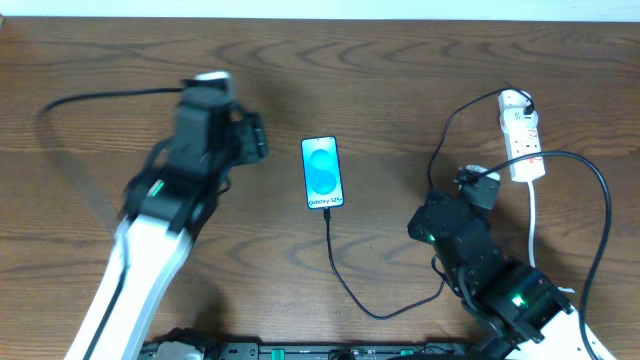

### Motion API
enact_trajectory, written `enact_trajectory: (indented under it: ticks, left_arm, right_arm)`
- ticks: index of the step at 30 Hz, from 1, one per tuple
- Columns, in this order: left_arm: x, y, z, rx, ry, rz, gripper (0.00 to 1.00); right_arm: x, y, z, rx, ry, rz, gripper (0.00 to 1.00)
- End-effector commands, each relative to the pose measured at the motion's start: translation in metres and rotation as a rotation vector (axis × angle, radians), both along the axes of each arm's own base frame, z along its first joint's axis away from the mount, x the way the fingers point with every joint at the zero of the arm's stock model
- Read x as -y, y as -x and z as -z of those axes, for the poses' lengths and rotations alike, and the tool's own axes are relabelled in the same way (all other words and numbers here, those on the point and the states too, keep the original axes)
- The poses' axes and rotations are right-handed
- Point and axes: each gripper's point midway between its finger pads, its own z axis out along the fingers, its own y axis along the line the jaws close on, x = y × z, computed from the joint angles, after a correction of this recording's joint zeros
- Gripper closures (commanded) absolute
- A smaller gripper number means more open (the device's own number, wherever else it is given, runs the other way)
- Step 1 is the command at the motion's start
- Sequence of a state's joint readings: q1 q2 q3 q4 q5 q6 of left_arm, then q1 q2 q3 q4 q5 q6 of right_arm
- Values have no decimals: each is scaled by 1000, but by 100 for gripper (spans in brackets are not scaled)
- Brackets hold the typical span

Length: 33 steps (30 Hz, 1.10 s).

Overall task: Plug charger to phone and switch on socket
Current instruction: 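Open the left gripper and lift it away from the phone, then move the right gripper over the white power strip's switch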

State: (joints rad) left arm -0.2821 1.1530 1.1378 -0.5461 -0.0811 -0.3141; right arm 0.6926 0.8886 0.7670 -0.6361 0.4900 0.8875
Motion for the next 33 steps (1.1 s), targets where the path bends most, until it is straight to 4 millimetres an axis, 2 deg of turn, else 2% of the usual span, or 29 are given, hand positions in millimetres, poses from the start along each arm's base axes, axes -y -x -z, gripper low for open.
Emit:
enact_trajectory:
  ticks: [1,3,7,11,12,14,18,23,29,33]
  left_arm:
    - [-30,27,-37,104,-46,-103,28]
    - [-42,47,-51,138,-55,-134,28]
    - [-65,87,-66,178,-77,-190,28]
    - [-74,117,-75,215,-65,-194,27]
    - [-75,122,-77,227,-60,-195,2]
    - [-77,130,-82,250,-51,-196,2]
    - [-80,140,-80,246,-51,-196,2]
    - [-82,147,-64,175,-80,-191,2]
    - [-84,152,-55,133,-96,-188,2]
    - [-84,152,-55,133,-96,-188,2]
  right_arm:
    - [19,-10,4,-6,50,92,99]
    - [30,-14,12,-36,37,153,99]
    - [52,-24,26,-117,-62,238,99]
    - [86,-31,32,-172,-161,344,99]
    - [97,-31,33,-181,-176,377,99]
    - [116,-31,34,-197,-198,434,99]
    - [149,-30,37,-241,-216,523,99]
    - [176,-30,35,-309,-194,591,99]
    - [195,-42,32,-369,-187,635,99]
    - [196,-49,37,-403,-198,632,99]
